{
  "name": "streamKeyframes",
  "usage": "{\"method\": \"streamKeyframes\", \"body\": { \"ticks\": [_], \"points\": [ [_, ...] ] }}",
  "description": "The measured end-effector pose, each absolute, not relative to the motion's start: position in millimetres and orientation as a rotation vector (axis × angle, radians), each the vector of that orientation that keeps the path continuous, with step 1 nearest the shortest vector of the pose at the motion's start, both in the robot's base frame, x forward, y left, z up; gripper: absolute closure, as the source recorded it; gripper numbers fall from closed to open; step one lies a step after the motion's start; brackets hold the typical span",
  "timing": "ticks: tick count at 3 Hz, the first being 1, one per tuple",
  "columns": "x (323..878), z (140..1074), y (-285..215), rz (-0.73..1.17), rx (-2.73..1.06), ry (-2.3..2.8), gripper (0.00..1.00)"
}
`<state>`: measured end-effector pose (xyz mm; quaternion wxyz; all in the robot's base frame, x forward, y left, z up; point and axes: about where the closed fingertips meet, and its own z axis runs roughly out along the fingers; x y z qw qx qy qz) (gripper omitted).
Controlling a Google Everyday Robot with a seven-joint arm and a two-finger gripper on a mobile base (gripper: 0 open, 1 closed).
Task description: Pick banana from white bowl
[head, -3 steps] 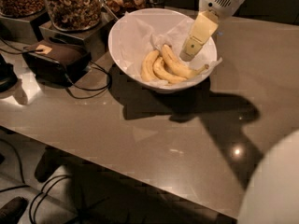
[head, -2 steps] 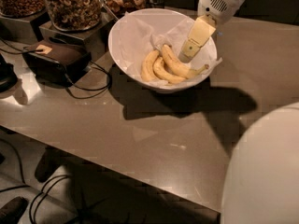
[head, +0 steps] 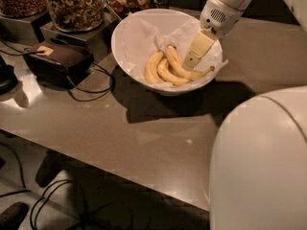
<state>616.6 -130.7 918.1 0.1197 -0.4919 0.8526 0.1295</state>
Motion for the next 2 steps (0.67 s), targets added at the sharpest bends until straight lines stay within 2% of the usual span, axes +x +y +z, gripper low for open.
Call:
{"method": "streamKeyframes", "body": {
  "ticks": [2],
  "points": [
    [628.7, 903.9, -129.4, 0.363, -1.394, 2.569, 0.39]
  ]
}}
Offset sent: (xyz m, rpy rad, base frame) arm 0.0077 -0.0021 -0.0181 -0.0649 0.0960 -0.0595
